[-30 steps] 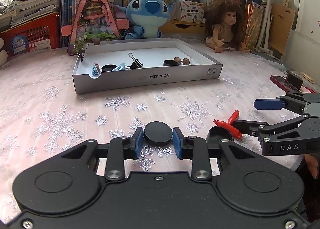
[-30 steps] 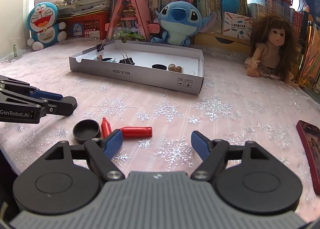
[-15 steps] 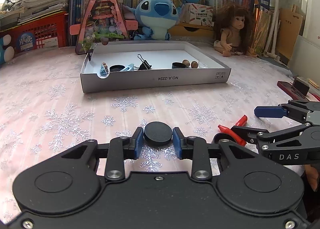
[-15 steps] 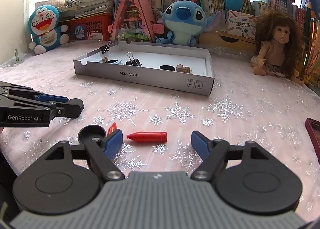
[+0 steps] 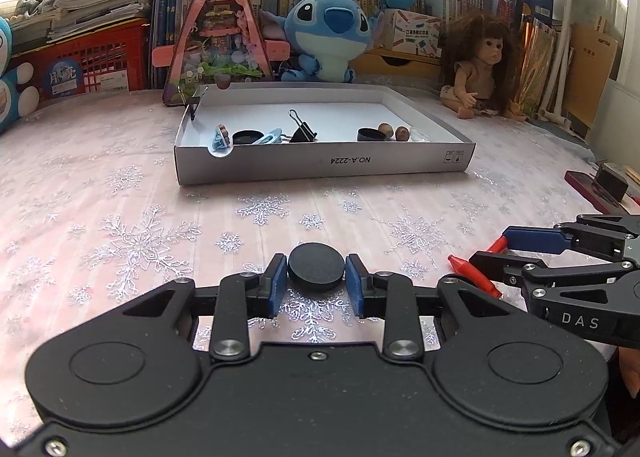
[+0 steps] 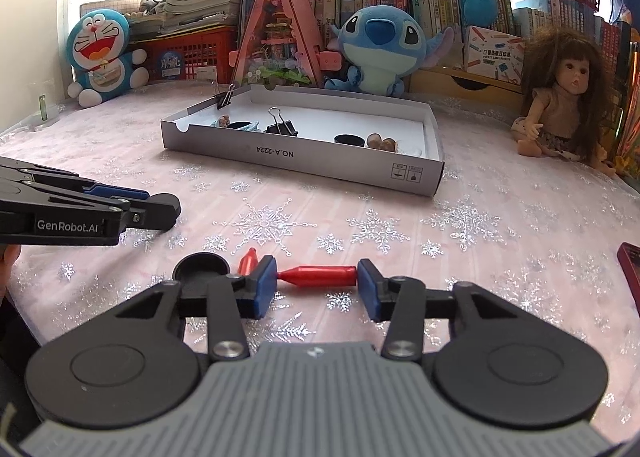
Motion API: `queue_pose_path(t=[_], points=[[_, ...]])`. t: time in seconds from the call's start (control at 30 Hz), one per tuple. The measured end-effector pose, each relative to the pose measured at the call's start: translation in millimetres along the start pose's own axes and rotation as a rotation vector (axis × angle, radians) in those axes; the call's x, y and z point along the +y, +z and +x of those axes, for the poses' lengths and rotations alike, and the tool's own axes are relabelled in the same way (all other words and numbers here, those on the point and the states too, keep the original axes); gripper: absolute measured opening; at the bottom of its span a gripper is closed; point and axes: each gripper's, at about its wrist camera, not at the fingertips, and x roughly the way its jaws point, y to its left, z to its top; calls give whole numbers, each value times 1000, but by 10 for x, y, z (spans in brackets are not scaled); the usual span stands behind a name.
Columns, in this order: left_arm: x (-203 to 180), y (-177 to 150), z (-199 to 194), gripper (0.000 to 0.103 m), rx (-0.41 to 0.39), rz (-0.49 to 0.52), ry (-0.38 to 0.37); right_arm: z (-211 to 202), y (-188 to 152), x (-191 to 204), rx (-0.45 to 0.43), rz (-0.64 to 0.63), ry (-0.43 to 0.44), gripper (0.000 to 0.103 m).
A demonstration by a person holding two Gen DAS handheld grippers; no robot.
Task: Organize rigid objects
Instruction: 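Grasp a black round lid with the left tool while the right tool grasps a red crayon, then carry the black lid and red crayon into the tray, opening both tools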
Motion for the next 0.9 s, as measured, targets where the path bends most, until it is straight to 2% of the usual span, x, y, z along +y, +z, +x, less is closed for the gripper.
queue_pose_path(t=[0.2,0.9], points=[[41,90,6,30,-3,-9,13,-11,79,-13,-15,10,-17,50],[217,712,22,30,-114,-35,47,93,612,-361,-97,111,-105,50]])
